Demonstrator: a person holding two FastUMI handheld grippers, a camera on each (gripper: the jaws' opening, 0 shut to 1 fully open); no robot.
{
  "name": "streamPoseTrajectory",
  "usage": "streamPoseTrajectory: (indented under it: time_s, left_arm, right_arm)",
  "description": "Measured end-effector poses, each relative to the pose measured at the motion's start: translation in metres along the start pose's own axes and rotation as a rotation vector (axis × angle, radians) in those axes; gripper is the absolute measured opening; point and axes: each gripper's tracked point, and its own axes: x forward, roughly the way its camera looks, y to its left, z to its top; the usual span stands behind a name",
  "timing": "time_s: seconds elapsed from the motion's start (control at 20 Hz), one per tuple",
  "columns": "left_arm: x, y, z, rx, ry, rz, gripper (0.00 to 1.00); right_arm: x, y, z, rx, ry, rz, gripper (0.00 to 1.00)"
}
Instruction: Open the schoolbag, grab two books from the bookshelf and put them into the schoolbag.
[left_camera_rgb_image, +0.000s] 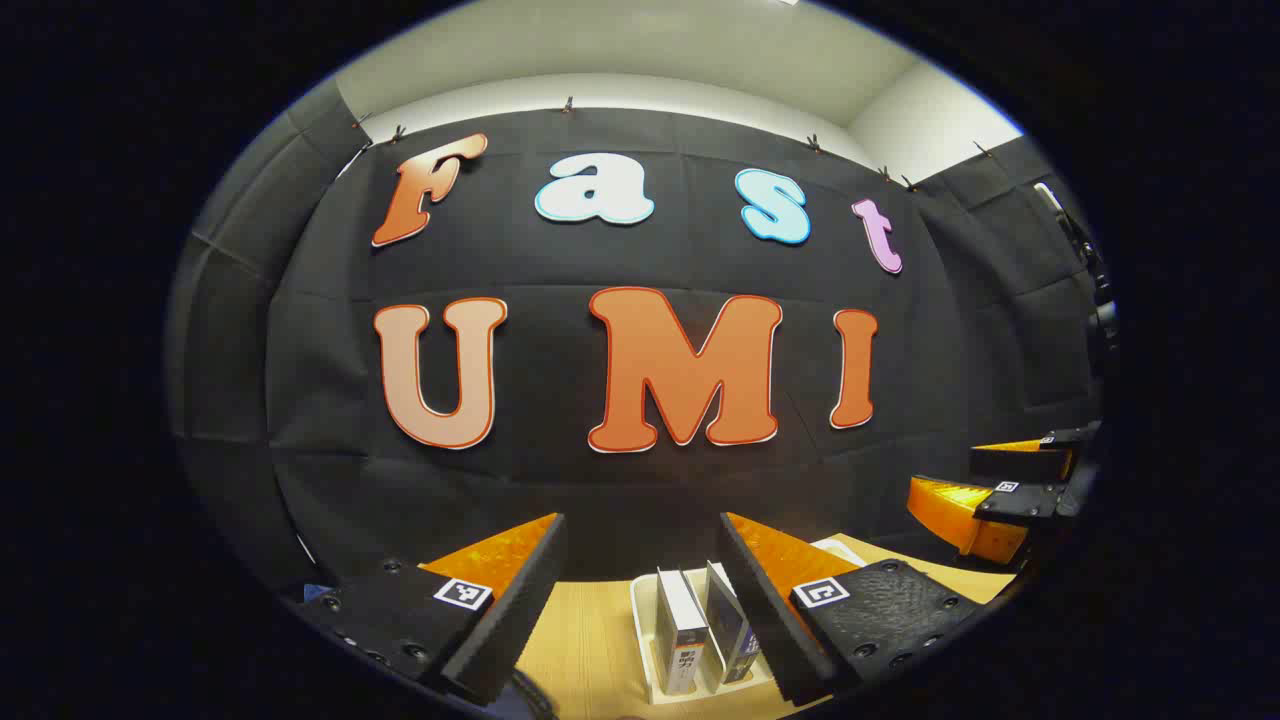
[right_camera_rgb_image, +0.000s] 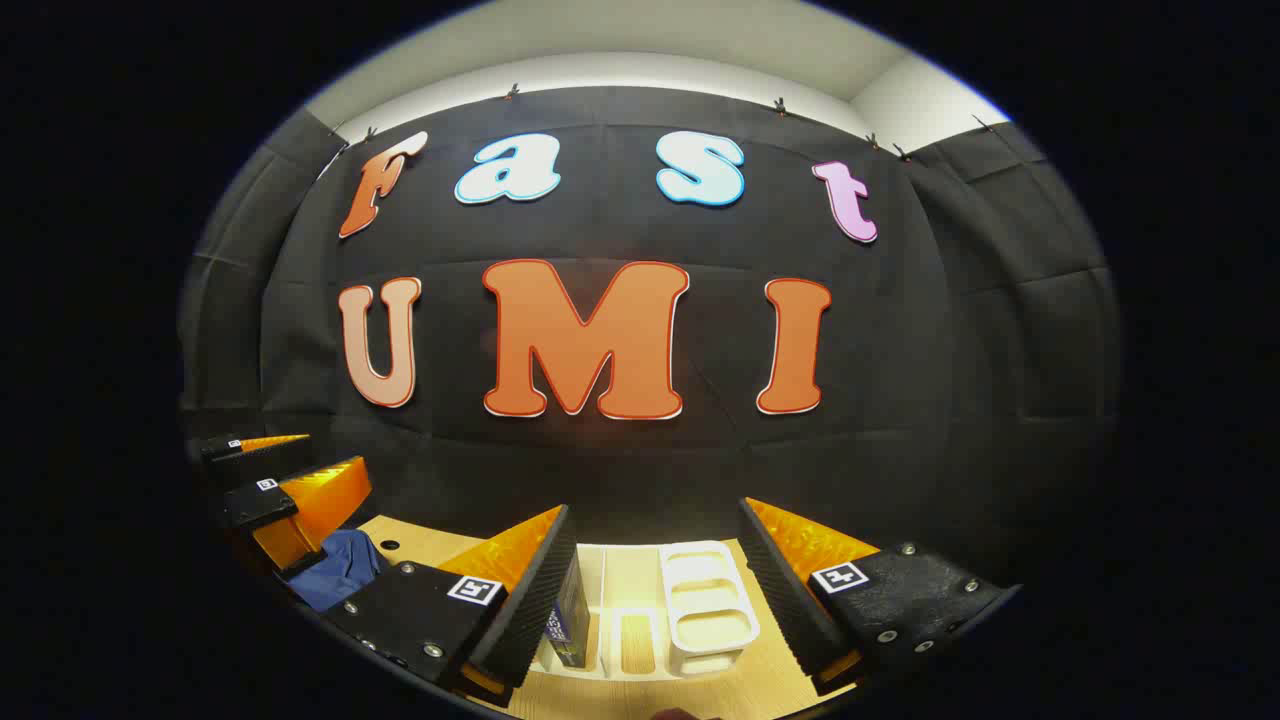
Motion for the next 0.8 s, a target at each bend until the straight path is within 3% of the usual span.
streamPoseTrajectory:
  time_s: [0.8]
  left_arm:
    - [-0.003,0.027,-0.008,-0.02,0.021,0.069,0.94]
  right_arm:
    - [0.006,0.018,-0.011,-0.008,0.032,0.016,0.97]
